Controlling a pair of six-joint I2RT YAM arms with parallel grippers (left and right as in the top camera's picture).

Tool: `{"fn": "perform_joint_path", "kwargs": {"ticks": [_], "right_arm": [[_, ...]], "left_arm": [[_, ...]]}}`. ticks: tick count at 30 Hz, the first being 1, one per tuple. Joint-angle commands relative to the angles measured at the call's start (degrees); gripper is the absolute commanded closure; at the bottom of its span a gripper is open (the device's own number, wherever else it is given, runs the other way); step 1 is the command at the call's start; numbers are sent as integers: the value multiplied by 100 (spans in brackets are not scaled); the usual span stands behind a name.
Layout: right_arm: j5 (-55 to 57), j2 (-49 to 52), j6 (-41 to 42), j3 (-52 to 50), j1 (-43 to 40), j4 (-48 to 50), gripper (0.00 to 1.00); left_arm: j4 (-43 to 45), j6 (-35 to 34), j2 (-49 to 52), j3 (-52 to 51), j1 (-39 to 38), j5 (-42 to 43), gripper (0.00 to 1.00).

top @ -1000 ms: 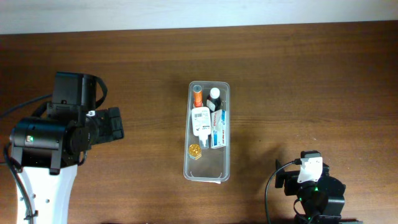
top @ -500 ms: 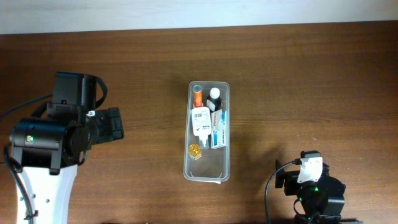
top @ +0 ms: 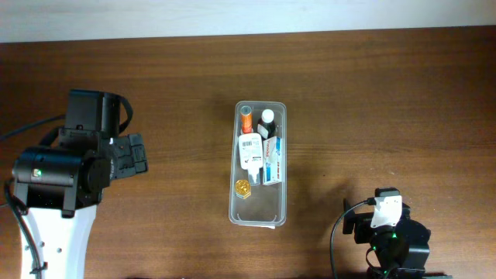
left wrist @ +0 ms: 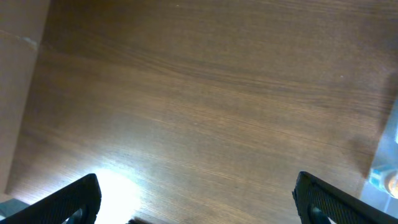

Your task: Pack container

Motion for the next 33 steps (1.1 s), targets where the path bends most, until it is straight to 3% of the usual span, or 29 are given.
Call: {"fn": "perform_joint_path", "kwargs": {"ticks": [1,4,9,15,25,33], "right_arm": [[-90,-66,-37,-42,-17,0,2],[-90,-66,-37,-42,-17,0,2],[-90,-66,-37,-42,-17,0,2],[-90,-66,-37,-42,-17,0,2],[-90,-66,-37,-42,-17,0,2],[-90,-66,-37,-42,-17,0,2]], "left_arm": [[85,76,-205,-17,35,-345,1],[1121,413,-592,-529,35,-295,1],[3407,2020,-1539,-2002,116,651,1],[4878,2061,-2811,-3877,520,1128,1],[5685,2061,-4621,-6339,599,1204,1],[5952,2059,-5877,-7676,599,1655,1]]}}
